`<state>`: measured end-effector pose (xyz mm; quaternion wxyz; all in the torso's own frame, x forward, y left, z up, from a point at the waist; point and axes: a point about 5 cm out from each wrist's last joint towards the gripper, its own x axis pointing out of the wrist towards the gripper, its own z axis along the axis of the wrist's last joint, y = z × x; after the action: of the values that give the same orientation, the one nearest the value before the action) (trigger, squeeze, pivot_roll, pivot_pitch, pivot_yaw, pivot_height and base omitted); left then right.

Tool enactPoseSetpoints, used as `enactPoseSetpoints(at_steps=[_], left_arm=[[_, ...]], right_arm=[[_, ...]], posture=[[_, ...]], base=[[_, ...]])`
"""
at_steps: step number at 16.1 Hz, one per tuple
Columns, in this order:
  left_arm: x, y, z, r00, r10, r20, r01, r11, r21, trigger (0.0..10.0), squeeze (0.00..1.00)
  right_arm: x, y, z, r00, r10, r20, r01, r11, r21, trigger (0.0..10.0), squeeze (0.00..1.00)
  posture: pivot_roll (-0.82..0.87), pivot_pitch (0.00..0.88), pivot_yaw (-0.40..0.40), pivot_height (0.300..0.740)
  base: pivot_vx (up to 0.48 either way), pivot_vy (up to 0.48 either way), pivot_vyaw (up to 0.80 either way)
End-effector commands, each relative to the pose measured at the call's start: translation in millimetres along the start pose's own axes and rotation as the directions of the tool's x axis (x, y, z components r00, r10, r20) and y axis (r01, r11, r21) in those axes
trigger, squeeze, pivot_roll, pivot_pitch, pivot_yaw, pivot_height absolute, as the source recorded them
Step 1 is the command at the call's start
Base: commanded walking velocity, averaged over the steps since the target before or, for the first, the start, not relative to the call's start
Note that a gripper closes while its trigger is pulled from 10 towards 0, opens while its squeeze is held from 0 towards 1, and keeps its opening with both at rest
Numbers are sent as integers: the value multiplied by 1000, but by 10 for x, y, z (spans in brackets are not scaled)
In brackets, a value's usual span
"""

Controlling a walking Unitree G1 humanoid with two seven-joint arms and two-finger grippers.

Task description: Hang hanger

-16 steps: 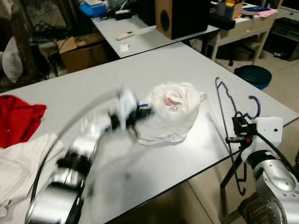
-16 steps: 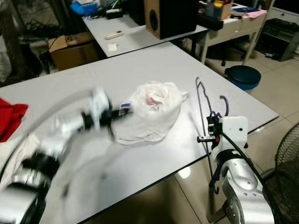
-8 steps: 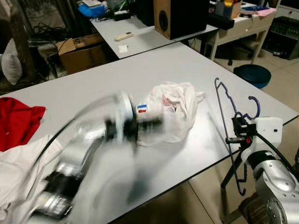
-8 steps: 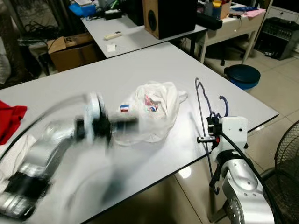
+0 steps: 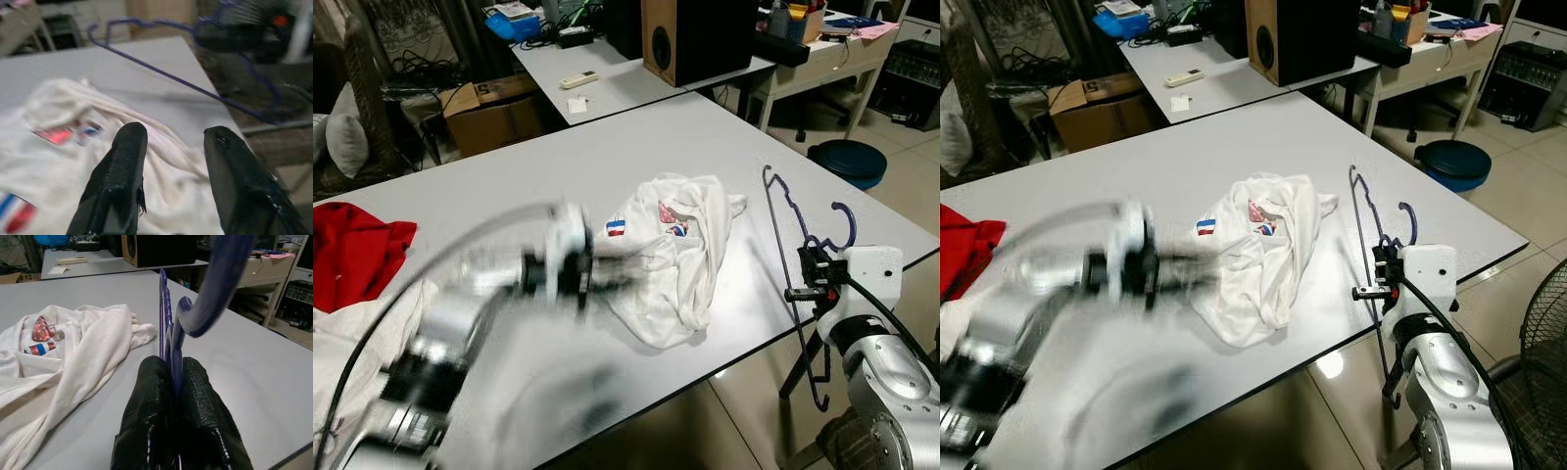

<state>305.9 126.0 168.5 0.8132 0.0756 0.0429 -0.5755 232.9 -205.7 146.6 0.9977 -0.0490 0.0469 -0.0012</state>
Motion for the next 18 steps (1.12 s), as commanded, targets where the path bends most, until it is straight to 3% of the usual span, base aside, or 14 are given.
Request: enactPoseSetpoints(at_steps=[1, 4, 5, 6, 7, 8, 12, 14, 15, 16, 17, 18], left_arm=[[-18, 27, -74, 999, 39, -31, -40, 999, -27, 10000, 1000], [268, -97, -227, 996, 46, -82, -55, 992, -112, 10000, 1000], [438, -142, -296, 992, 85, -90, -99, 982, -160, 10000, 1000], [498, -151, -326, 989, 108, -100, -124, 977, -176, 10000, 1000], [594, -171, -390, 982, 139, -127, -163, 966, -200, 10000, 180], [633, -171, -422, 976, 163, -145, -190, 961, -200, 10000, 0], [727, -156, -629, 921, 277, -275, -311, 946, -88, 10000, 0], [757, -184, -664, 922, 265, -284, -305, 946, -107, 10000, 0], [751, -166, -693, 910, 285, -301, -325, 942, -88, 3961, 0], [747, -151, -700, 904, 301, -304, -338, 938, -78, 3961, 0], [736, -132, -708, 899, 315, -304, -350, 934, -68, 588, 0], [736, -130, -711, 899, 316, -304, -351, 934, -67, 588, 0]], right_arm=[[11, 23, 11, 1000, 8, 10, -8, 1000, 4, 10000, 0], [-16, -20, -8, 1000, -15, -5, 15, 1000, 11, 10000, 0], [-30, -40, -8, 1000, -24, -11, 24, 1000, 14, 10000, 0], [-37, -47, -4, 1000, -26, -11, 26, 1000, 15, 10000, 0], [-67, -66, 4, 999, -30, -12, 30, 999, 13, 10000, 0], [-81, -78, 2, 999, -34, -15, 34, 999, 10, 10000, 0], [-121, -103, 13, 999, -41, -20, 41, 999, -7, 10000, 0], [-121, -103, 20, 999, -39, -22, 39, 999, -11, 10000, 0], [-115, -110, 27, 999, -38, -20, 38, 999, -14, 10000, 0], [-113, -112, 30, 999, -37, -20, 37, 999, -15, 10000, 0], [-116, -110, 30, 999, -37, -20, 36, 999, -16, 10000, 0], [-117, -109, 30, 999, -37, -20, 36, 999, -16, 10000, 0]], posture=[[-44, 0, 119, 740], [-58, 0, 127, 740], [-68, 0, 132, 740], [-77, 0, 135, 740], [-88, 0, 137, 740], [-95, 0, 137, 740], [-121, 0, 140, 740], [-124, 0, 139, 740], [-125, 0, 139, 740], [-125, 0, 139, 740], [-124, 0, 138, 740], [-124, 0, 138, 740]], base=[[0, 0, 0], [0, 0, 0], [0, 0, 0], [0, 0, 0], [0, 0, 0], [0, 0, 0], [0, 0, 0], [0, 0, 0], [0, 0, 0], [0, 0, 0], [0, 0, 0], [0, 0, 0]])
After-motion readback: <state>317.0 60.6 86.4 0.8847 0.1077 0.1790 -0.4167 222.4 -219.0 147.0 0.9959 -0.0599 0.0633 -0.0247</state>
